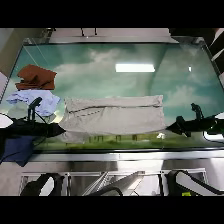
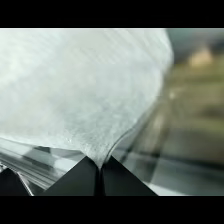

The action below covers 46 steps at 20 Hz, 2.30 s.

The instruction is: Fold the shirts.

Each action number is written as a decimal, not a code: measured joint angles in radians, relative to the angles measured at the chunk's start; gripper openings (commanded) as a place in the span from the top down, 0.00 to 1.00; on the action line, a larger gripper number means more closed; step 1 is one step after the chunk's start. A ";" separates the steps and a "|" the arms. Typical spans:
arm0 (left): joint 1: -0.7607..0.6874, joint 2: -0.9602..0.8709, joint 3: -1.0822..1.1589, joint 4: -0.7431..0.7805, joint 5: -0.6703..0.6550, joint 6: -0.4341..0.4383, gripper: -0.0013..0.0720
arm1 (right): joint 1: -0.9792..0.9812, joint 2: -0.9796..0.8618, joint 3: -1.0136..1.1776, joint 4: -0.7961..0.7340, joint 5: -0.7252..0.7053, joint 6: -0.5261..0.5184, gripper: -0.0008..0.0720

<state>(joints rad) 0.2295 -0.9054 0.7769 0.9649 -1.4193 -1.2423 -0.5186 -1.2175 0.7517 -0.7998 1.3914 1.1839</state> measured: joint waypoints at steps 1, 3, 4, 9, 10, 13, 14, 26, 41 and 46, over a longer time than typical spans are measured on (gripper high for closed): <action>0.000 -0.033 0.043 0.000 0.002 0.000 0.97 | 0.019 0.001 0.027 0.031 -0.023 -0.008 0.97; -0.003 -0.127 0.152 0.001 0.005 0.005 0.97 | 0.060 -0.010 0.093 0.071 -0.083 -0.020 0.97; -0.008 -0.182 0.208 0.002 0.006 0.013 0.97 | 0.080 -0.026 0.127 0.084 -0.116 -0.025 0.97; -0.077 -0.526 0.525 0.003 0.010 0.048 0.97 | 0.168 -0.204 0.275 0.112 -0.245 -0.040 0.97; -0.091 -0.606 0.594 0.003 0.013 0.051 0.97 | 0.181 -0.246 0.291 0.117 -0.270 -0.047 0.97; -0.116 -0.812 0.771 0.003 0.013 0.058 0.96 | 0.209 -0.360 0.319 0.120 -0.338 -0.071 0.87; -0.121 -0.869 0.822 0.003 0.011 0.055 0.93 | 0.213 -0.386 0.325 0.121 -0.353 -0.082 0.62; -0.084 -1.072 1.211 0.003 -0.198 -0.078 0.04 | 0.148 -0.489 0.466 0.037 -0.314 -0.138 0.17; -0.228 -0.950 0.953 -0.105 -0.082 -0.077 0.97 | 0.201 -0.575 0.628 0.132 -0.087 -0.234 0.97; -0.490 -1.060 0.968 -0.174 0.134 -0.074 0.97 | 0.202 -0.465 0.796 0.188 0.076 -0.167 0.97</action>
<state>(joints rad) -0.2604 -1.9652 1.7451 0.7914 -1.2850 -1.3163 -0.3168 -1.6829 1.5475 -0.6113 1.4677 1.0172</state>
